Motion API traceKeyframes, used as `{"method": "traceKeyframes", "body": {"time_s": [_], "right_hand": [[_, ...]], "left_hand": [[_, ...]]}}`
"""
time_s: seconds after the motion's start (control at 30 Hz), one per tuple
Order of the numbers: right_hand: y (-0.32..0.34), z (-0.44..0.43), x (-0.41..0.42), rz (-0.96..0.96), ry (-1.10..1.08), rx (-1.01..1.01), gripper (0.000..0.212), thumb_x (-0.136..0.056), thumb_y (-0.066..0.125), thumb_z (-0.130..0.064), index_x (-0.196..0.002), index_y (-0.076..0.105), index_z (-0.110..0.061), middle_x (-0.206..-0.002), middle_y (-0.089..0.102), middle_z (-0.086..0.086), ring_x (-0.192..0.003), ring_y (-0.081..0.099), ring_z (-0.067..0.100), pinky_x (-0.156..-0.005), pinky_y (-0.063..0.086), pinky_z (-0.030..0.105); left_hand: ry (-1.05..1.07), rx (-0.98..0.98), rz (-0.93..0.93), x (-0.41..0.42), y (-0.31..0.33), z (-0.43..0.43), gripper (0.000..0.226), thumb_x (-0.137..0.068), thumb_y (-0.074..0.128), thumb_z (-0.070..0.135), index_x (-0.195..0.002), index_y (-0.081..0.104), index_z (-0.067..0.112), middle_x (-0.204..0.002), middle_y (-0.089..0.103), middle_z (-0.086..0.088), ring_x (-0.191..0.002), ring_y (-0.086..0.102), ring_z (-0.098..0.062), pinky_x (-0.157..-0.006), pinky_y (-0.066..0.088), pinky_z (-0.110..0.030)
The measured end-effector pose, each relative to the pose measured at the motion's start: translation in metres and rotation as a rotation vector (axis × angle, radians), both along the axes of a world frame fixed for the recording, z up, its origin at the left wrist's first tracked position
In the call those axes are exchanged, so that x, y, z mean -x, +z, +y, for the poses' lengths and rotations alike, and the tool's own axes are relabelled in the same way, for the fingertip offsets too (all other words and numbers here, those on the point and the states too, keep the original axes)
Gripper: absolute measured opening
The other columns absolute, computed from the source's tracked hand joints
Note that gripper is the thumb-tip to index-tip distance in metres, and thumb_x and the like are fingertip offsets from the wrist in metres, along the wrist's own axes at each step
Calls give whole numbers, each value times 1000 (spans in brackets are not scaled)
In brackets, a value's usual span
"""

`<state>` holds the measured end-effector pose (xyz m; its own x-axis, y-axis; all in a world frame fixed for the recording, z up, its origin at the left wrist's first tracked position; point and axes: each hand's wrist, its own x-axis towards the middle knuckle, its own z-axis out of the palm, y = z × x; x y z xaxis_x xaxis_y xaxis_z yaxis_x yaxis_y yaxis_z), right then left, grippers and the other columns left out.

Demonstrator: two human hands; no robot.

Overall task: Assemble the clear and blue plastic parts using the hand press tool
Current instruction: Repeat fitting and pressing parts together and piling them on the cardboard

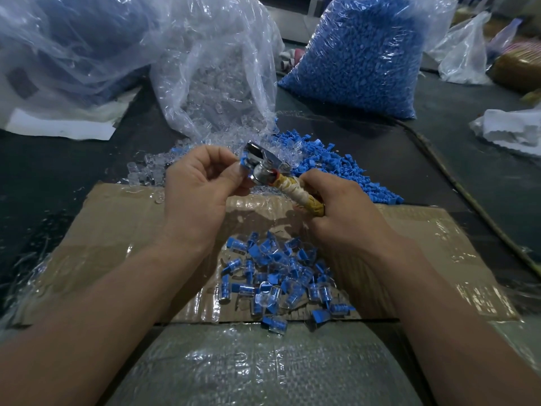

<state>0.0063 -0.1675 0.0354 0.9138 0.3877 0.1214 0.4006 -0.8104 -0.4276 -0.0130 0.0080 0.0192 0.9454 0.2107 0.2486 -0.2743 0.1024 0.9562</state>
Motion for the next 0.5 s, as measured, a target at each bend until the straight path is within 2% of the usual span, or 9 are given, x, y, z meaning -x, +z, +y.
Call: {"method": "traceKeyframes", "body": {"time_s": [0.1, 0.37, 0.5], "right_hand": [[0, 0, -1, -2, -6, 7, 25, -79, 63, -16, -89, 44, -29, -74, 43, -17, -72, 44, 9, -57, 29, 25], [-1, 0, 3, -98, -12, 12, 21, -78, 62, -15, -84, 45, -27, -70, 43, -15, -65, 41, 6, -54, 27, 22], [-5, -1, 1, -89, -14, 26, 21, -79, 62, -15, -92, 49, -26, -77, 45, -14, -71, 42, 7, -59, 30, 23]], "left_hand": [[4, -1, 2, 0, 0, 0, 11, -82, 60, 1, -77, 57, 10, -70, 63, -3, -62, 62, -9, -60, 51, -16], [33, -22, -30, 3, 4, 0, 17, -83, 59, -1, -75, 57, 14, -63, 64, 5, -58, 62, -6, -57, 49, -14], [40, -54, -22, 3, 4, 0, 17, -83, 59, -3, -76, 57, 12, -69, 62, -2, -58, 61, -5, -58, 49, -13]]}}
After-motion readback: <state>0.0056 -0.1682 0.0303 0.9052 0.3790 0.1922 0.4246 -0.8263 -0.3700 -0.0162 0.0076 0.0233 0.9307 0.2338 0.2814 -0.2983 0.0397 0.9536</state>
